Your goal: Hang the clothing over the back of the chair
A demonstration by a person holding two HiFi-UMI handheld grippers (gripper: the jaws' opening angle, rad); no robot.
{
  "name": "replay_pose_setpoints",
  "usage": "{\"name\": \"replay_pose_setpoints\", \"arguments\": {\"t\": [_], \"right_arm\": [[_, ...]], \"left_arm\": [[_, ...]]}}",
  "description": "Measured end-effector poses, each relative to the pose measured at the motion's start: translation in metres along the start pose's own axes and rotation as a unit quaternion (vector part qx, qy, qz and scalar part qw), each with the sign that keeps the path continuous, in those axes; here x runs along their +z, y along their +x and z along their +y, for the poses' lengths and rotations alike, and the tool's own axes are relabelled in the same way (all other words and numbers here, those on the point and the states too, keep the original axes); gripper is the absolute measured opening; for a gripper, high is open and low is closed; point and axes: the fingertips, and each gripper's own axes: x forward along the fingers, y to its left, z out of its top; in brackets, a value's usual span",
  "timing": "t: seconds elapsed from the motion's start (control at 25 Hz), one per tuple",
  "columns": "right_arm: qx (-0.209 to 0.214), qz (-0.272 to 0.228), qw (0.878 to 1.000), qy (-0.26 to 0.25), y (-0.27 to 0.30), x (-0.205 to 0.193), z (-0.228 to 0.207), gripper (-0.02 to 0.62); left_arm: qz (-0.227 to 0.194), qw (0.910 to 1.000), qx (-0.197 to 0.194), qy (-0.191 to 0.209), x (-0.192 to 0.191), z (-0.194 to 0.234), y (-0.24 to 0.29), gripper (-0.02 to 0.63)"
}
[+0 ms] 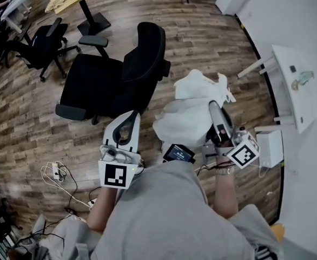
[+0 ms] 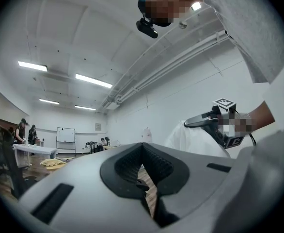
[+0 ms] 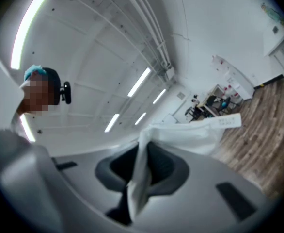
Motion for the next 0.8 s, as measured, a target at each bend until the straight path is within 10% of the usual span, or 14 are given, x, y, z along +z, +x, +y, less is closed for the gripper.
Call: {"name": "replay_pose_setpoints", "arguments": {"t": [0.8], "right_arm": [[0.116,0.042,0.992,-0.035,0.112,0.114,-0.009,0.060]], "left_arm": [[-0.008,0.9943,0.105,0.015,0.032,0.037,0.076,0.034]]}}
